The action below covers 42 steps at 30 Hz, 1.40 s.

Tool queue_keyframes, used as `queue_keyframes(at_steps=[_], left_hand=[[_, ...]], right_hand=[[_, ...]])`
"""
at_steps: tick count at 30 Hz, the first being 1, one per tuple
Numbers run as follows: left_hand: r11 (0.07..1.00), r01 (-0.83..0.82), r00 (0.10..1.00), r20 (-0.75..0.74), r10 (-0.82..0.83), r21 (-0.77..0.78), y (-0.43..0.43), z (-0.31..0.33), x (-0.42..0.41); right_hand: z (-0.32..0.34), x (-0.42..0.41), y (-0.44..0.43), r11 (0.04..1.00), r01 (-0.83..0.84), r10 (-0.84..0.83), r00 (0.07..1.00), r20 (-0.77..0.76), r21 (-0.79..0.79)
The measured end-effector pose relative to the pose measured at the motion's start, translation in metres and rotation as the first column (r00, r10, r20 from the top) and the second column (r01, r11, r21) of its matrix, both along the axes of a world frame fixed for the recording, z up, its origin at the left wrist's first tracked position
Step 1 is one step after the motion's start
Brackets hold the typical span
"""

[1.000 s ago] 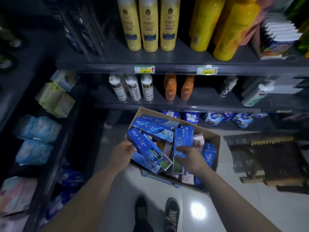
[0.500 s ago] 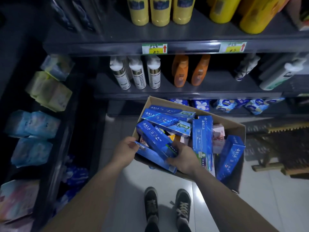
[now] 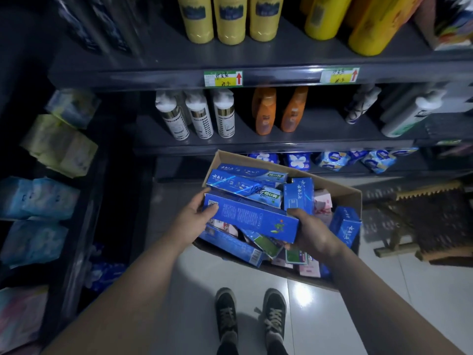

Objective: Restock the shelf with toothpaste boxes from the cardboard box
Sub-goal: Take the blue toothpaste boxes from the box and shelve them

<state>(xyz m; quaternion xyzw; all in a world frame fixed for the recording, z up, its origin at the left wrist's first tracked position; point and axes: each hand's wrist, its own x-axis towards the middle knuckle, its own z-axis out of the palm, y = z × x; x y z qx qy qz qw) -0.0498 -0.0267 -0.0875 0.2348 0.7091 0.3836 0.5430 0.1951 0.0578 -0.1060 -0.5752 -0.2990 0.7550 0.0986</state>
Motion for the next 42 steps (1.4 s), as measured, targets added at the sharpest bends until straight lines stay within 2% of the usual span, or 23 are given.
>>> queue_keyframes(at_steps=[7,12,14,16,18,21,24,27,30,33,35,38,40,42], left_hand=[[1.0,0.008,0.998,0.059,-0.007,-0.021,0.006,0.001,0.016],[0.997,0.026,0.999,0.036,-0.024,-0.068,0.002,0.001,0.025],[0.998,-0.034,0.997,0.068,0.037,-0.047,0.002,0.004,0.029],[0.985,-0.171,0.978,0.117,0.174,-0.038,0.004,0.006,0.033],[0.967,-0.253,0.959,0.124,0.254,-0.026,0.004,0.009,0.035],[0.959,-0.28,0.944,0.168,0.284,-0.044,0.004,0.013,0.038],[0.976,-0.209,0.955,0.206,0.215,-0.055,0.001,0.017,0.041],[0.982,-0.187,0.959,0.209,0.191,-0.04,-0.002,0.017,0.042],[0.985,-0.167,0.967,0.187,0.172,-0.038,-0.003,0.017,0.044],[0.984,-0.178,0.963,0.209,0.173,0.007,0.0,0.018,0.047],[0.981,-0.186,0.96,0.225,0.169,0.056,0.004,0.019,0.048],[0.976,-0.208,0.971,0.135,0.198,0.065,0.011,0.017,0.045],[0.981,-0.189,0.982,-0.002,0.189,0.033,0.01,0.013,0.039],[0.996,-0.086,0.982,-0.167,0.088,0.017,0.003,0.008,0.034]], right_hand=[[0.006,0.017,0.007,0.995,-0.072,0.077,0.994,0.075,-0.069],[0.009,0.026,0.008,0.996,-0.084,0.087,0.99,0.11,-0.027],[0.009,0.029,0.008,0.997,-0.076,0.078,0.991,0.109,-0.024],[0.006,0.033,0.008,0.999,-0.043,0.043,0.996,0.077,0.003],[0.005,0.041,0.009,0.999,-0.016,0.016,1.0,-0.016,0.031],[0.01,0.05,0.009,0.998,0.044,-0.037,0.984,-0.177,0.035],[0.012,0.058,0.008,0.997,0.068,-0.056,0.965,-0.258,0.039],[0.011,0.063,0.004,0.997,0.006,0.017,0.961,-0.275,0.08],[0.01,0.068,0.004,0.999,-0.007,0.02,0.968,-0.248,0.053],[0.012,0.068,0.004,0.997,0.051,-0.042,0.984,-0.173,0.05],[0.012,0.068,0.005,0.991,0.132,-0.123,0.974,-0.192,0.034],[0.013,0.068,0.008,0.969,0.243,-0.224,0.945,-0.239,0.052],[0.015,0.069,0.01,0.95,0.296,-0.266,0.936,-0.232,0.101],[0.014,0.072,0.011,0.929,0.35,-0.317,0.921,-0.226,0.124]])
